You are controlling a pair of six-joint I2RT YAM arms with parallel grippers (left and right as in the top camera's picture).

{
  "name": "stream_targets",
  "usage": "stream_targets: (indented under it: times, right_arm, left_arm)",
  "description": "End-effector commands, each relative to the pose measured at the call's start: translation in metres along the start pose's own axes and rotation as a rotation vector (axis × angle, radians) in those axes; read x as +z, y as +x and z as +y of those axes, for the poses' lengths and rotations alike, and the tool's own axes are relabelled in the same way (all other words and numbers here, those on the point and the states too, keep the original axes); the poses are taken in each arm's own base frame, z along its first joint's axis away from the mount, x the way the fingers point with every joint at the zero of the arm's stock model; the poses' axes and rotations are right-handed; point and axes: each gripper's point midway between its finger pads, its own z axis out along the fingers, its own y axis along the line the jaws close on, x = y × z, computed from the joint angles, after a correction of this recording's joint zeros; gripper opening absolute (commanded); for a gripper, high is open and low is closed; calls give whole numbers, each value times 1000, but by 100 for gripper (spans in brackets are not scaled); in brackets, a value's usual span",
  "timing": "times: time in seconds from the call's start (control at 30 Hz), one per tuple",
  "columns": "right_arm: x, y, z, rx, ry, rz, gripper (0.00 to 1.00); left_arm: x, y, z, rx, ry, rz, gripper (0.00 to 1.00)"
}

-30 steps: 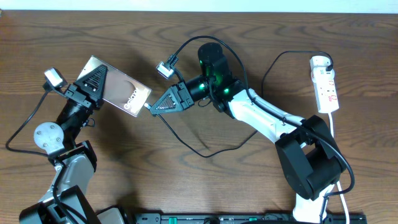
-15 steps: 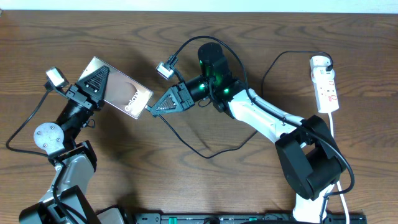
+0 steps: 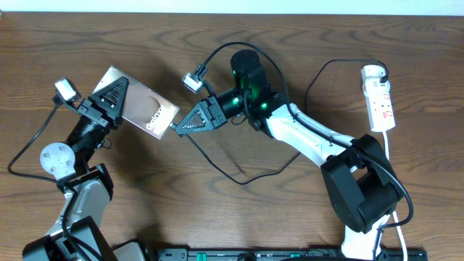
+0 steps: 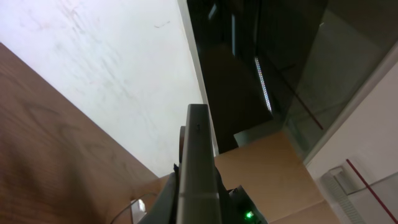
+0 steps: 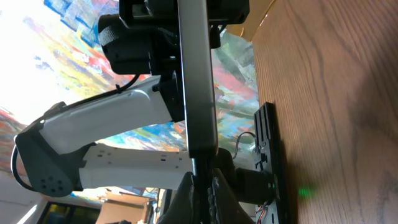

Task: Plug charger to phone and switch on socket

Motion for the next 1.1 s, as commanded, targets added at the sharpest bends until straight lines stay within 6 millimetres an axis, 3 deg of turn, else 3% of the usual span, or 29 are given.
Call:
stream_targets:
  times: [0.0,0.37,0.5,0.6,0.63,0.83,1.07]
  right_arm:
    - [7,-9,2,-45,28,-38,1]
    - [7,-10,3,-48,28,-39,1]
    - [7,-8,4,-56,20,-30,51]
    - [6,-6,9,-82,1,-11,95]
    - [6,-5,11,-94,-6,-4,99]
    - [-2,-8,11,-104,-7,-11,99]
    - [-34,-21,5,-139,24,-76,99]
  left_arm:
    - [4,18,-7,4,21,78,7]
    - [4,18,-7,13,21,78,7]
    - [4,17,-7,40,21,73,7]
    - [4,14,-7,50,22,56,7]
    - [4,12,-7,53,22,47,7]
    - [-4,1,-1,42,-6,14,7]
    - [-23,-14,47,-27,-171,-29,7]
